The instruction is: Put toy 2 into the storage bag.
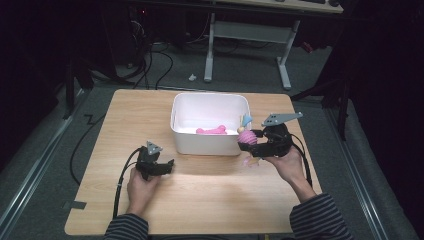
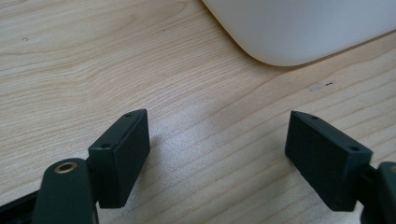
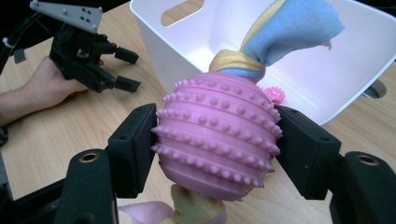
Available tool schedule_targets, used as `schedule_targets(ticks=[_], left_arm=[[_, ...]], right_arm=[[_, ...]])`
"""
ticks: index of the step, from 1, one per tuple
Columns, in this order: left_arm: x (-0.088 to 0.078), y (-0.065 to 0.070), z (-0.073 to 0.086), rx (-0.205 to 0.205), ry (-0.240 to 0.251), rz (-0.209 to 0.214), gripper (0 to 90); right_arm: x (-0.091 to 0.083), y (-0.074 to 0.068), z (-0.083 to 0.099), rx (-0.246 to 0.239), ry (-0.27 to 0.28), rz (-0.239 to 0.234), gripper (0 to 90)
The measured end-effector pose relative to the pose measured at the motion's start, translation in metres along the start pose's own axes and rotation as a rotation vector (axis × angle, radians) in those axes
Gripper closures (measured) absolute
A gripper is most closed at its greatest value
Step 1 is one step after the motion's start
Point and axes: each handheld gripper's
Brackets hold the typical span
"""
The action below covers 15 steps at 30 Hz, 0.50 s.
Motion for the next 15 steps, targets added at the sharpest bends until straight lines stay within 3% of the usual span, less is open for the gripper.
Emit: schedule_targets(ticks=[4,15], left_arm=[[0.000,0.000,0.000,0.000,0.000,0.000,22.2],[0.000,0.000,0.000,-0.001,0.000,0.000,22.2]], right_arm=[[0.000,0.003,-0.008,0.019,-0.002,-0.002,34.0],[0.009,0.008,-0.035,0.017,-0.008,0.001,33.9]])
Point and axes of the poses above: each handheld gripper's, and its own axes: x roughly forward along the jaws, z roughly out of its underside, y roughly to its right, and after that the axes turned 9 degrees about -y, right-handed
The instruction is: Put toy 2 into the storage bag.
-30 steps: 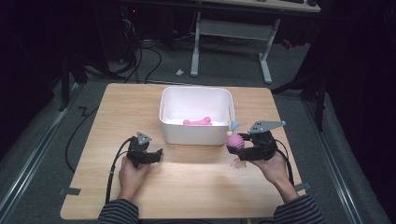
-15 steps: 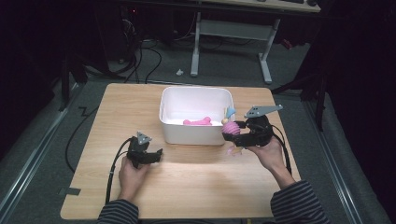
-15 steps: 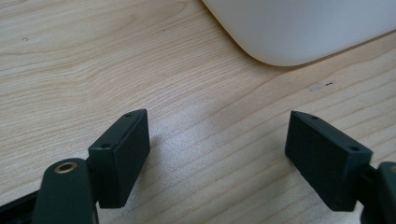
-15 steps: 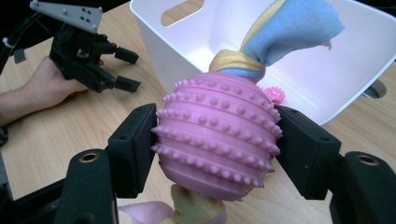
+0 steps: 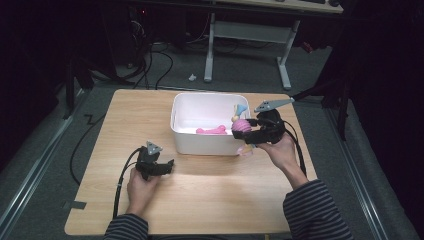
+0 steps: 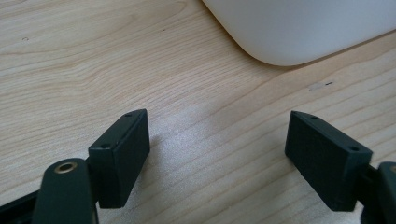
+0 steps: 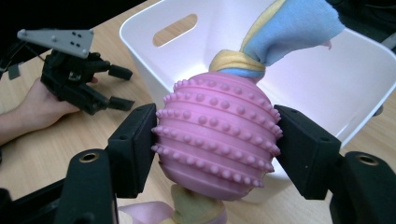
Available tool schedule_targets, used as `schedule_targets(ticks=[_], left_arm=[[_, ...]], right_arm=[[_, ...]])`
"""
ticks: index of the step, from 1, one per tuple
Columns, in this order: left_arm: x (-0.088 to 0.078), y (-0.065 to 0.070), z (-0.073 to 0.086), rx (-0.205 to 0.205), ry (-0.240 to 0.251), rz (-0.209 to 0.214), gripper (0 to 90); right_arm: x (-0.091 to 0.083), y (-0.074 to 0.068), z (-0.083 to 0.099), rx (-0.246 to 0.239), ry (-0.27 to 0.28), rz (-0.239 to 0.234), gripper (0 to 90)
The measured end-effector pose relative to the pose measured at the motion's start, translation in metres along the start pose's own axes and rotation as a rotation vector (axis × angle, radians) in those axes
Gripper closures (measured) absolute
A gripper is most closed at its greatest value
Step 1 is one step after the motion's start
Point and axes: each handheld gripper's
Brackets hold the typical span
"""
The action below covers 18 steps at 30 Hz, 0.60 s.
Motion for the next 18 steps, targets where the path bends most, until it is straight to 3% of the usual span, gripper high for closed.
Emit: schedule_targets(ticks=[18], left_arm=[[0.000,0.000,0.000,0.000,0.000,0.000,22.2]], right_arm=[[0.021,0.016,-0.039,0.025,-0.021,0.053,33.9]])
Point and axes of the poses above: each handheld gripper's, and its own axes: x roughly forward along the jaws, z roughly out of its underside, y roughly to its right, and after that the axes turned 9 degrees about -y, right-handed
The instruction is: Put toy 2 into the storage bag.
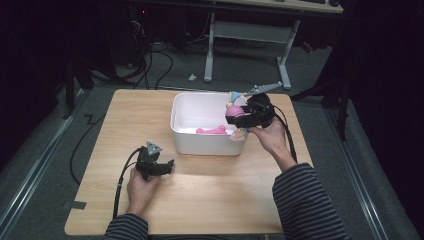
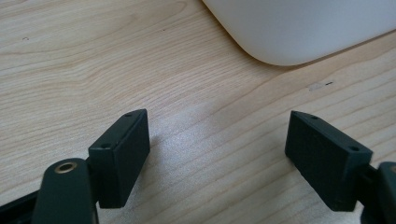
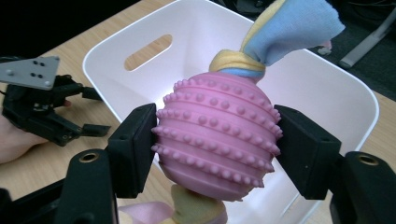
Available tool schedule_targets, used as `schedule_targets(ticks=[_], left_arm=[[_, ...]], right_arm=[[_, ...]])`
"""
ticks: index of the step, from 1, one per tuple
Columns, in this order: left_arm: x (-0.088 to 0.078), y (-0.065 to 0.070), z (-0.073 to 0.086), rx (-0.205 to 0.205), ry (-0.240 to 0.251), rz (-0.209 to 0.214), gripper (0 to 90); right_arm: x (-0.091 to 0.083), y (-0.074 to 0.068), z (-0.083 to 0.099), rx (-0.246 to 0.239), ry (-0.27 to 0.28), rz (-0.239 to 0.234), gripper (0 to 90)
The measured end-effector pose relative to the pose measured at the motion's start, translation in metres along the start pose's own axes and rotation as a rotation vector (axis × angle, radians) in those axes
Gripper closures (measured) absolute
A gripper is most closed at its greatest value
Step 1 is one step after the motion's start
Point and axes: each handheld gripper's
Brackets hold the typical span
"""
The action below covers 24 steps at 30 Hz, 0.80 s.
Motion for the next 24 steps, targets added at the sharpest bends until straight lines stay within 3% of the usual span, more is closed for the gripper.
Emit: schedule_targets(ticks=[5,24], left_arm=[[0.000,0.000,0.000,0.000,0.000,0.000,22.1],[0.000,0.000,0.000,0.000,0.000,0.000,22.1]], right_arm=[[0.012,-0.001,-0.008,-0.013,-0.017,0.022,33.9],[0.054,-0.003,-0.020,-0.007,-0.076,-0.017,33.7]])
Point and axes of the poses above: each handheld gripper's, and its own axes: x roughly forward along the jaws, z roughly out of its underside, y roughly to its right, and after that the axes turned 9 degrees about -y, right-handed
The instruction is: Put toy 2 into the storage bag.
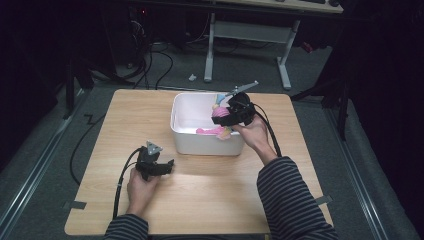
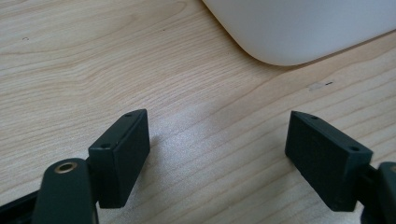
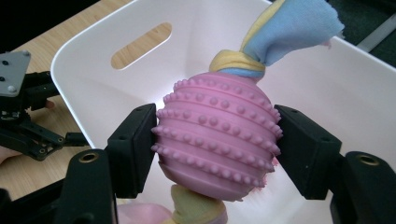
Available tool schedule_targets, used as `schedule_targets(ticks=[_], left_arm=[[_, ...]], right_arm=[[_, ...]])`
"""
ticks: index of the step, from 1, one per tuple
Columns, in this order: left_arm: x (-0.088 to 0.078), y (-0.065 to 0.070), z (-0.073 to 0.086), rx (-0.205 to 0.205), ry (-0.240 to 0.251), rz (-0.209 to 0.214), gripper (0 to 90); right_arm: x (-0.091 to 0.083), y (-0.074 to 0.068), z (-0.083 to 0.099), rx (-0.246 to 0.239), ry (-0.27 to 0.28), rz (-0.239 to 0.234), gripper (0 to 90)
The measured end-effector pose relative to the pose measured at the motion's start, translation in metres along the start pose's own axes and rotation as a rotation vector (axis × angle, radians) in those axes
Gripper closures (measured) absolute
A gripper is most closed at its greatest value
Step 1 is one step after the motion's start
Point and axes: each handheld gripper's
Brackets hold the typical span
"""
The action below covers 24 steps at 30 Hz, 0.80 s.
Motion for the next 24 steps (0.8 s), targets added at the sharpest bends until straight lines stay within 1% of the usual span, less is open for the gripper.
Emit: schedule_targets(ticks=[1,2,7,12,14,15,21,24], left_arm=[[0.000,0.000,0.000,0.000,0.000,0.000,22.1],[0.000,0.000,0.000,0.000,0.000,0.000,22.1],[0.000,0.000,0.000,0.000,0.000,0.000,22.0],[0.000,0.000,0.000,0.000,0.000,0.000,22.1],[0.000,0.000,0.000,0.000,0.000,0.000,22.1],[0.000,0.000,0.000,0.000,0.000,0.000,22.1],[0.000,0.000,0.000,0.000,0.000,0.000,22.0],[0.000,0.000,0.000,0.000,0.000,0.000,22.0]], right_arm=[[0.002,0.000,0.000,0.004,-0.009,-0.002,33.7],[0.005,0.000,0.000,-0.002,-0.013,-0.004,33.7],[0.014,-0.001,-0.001,0.010,-0.036,-0.018,33.6],[0.023,-0.003,0.000,-0.001,-0.066,-0.033,33.5],[0.026,-0.004,0.001,0.010,-0.085,-0.038,33.5],[0.027,-0.004,0.001,0.003,-0.087,-0.039,33.5],[0.032,-0.005,0.004,0.021,-0.107,-0.063,33.3],[0.033,-0.005,0.005,0.032,-0.109,-0.084,33.1]])
Point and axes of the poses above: each handheld gripper's, and its own axes: x roughly forward along the jaws, z roughly out of its underside, y roughly to its right, and after that the axes turned 9 degrees about -y, right-handed
